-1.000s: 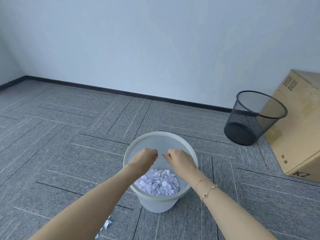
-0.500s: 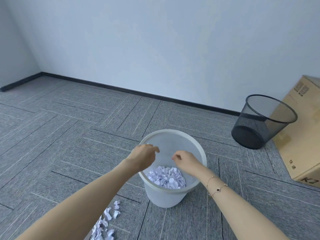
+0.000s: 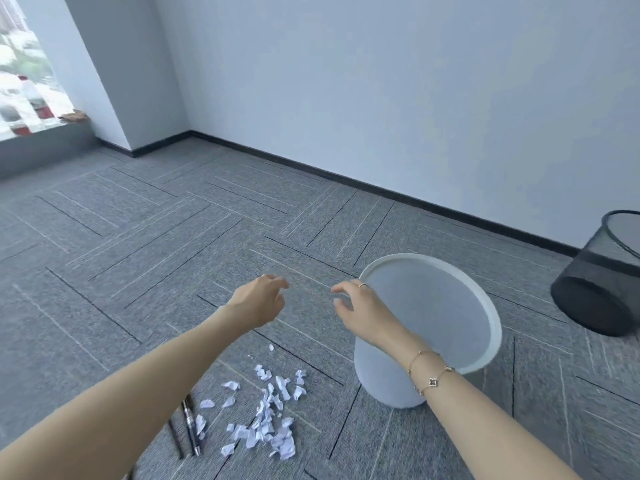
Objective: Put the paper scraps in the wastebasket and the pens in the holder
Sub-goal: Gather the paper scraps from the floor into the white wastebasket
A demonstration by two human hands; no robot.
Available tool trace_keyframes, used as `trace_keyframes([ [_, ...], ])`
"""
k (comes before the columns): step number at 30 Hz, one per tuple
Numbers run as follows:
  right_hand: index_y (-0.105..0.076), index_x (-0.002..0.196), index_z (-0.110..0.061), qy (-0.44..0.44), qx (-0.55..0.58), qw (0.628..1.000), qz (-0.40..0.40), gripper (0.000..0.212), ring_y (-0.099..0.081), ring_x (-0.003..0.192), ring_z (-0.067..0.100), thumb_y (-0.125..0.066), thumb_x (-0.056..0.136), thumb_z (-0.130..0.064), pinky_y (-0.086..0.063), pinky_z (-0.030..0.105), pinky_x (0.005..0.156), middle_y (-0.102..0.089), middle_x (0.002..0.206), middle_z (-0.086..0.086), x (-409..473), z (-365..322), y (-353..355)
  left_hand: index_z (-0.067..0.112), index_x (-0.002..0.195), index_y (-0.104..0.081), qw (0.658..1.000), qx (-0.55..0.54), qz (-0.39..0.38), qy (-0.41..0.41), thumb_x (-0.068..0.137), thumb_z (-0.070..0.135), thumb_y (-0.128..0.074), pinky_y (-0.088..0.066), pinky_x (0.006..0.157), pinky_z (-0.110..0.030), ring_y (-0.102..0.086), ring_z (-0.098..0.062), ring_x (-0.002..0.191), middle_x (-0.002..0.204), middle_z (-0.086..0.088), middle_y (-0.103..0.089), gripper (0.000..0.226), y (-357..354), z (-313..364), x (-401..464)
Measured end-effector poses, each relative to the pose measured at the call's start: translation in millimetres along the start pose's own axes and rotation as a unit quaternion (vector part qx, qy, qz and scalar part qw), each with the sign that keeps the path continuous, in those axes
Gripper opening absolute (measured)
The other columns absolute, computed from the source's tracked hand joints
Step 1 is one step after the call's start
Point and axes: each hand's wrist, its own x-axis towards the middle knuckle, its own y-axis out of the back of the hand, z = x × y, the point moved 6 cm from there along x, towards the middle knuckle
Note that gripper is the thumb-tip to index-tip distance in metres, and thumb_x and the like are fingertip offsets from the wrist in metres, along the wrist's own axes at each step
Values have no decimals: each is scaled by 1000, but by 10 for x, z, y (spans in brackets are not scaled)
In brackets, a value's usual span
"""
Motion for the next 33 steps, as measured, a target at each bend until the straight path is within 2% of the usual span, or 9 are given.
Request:
trace_keyframes([
  [6, -53, 118, -13, 4, 2, 999, -43, 27, -45, 116, 20, -43, 94, -18, -38, 31, 97, -48, 127, 6, 34, -136, -571, 21, 127, -48, 997, -31, -16, 64, 93, 16, -38, -56, 71, -34, -60, -18, 83, 131, -7, -49, 36, -382, -703, -448],
  [10, -47, 123, -14, -28, -54, 989, -134, 30, -48, 112, 22, -41, 95, -22, -41, 36, 96, -40, 133, 4, 38, 54, -1012, 20, 129, -47, 996, -49, -18, 73, 93, 12, -37, -51, 60, -21, -52, -11, 73, 132, -7, -48, 38, -667, -925, -609],
  [12, -45, 126, -14, -41, -61, 985, -155, 32, -53, 108, 26, -41, 95, -22, -43, 38, 95, -38, 134, 5, 66, 168, -1217, 20, 130, -45, 995, -56, -19, 76, 93, 13, -38, -51, 68, -22, -52, -12, 81, 132, -7, -47, 38, -840, -1052, -659],
  [15, -43, 128, -10, -56, -60, 979, -186, 34, -56, 107, 30, -41, 96, -18, -44, 36, 93, -36, 135, 8, 104, 297, -1545, 22, 133, -40, 994, -52, -31, 90, 92, 15, -40, -48, 92, -30, -47, -19, 113, 137, -5, -41, 42, -1134, -1291, -752],
  [20, -43, 129, -10, -35, -65, 974, -215, 35, -48, 73, 4, -40, 96, -17, -39, 26, 76, -35, 139, 6, 125, 431, -2048, 23, 139, -32, 989, -45, -83, 115, 90, 10, -40, -42, 103, -37, -40, -23, 126, 146, -5, -31, 51, -1588, -1599, -775],
  [22, -43, 130, -9, -30, -63, 971, -230, 36, -53, 86, 6, -40, 96, -16, -44, 26, 82, -34, 143, 5, 160, 475, -2225, 22, 139, -31, 988, -53, -93, 115, 90, 8, -40, -45, 101, -37, -41, -22, 126, 148, -5, -29, 52, -1715, -1647, -680],
  [27, -43, 134, -8, -25, -70, 968, -240, 39, -53, 93, 0, -39, 96, -13, -40, 29, 97, -33, 148, 4, 340, 485, -2476, 18, 139, -33, 989, -66, -89, 100, 89, 3, -39, -39, 106, -33, -39, -20, 129, 147, -4, -32, 53, -1919, -1573, -394],
  [31, -36, 138, -9, -9, -71, 967, -244, 44, -52, 83, 0, -39, 95, -11, -44, 35, 95, -26, 152, 4, 595, 519, -2674, 17, 142, -29, 989, -63, -113, 67, 89, 13, -42, -42, 104, -36, -40, -24, 129, 151, -3, -25, 54, -2077, -1504, -160],
  [33, -31, 142, -13, -7, -83, 966, -244, 49, -54, 106, 9, -39, 94, -11, -44, 37, 99, -18, 155, 2, 702, 554, -2778, 18, 143, -25, 989, -57, -128, 41, 89, 21, -43, -36, 109, -39, -30, -23, 136, 154, -2, -19, 57, -2160, -1461, -87],
])
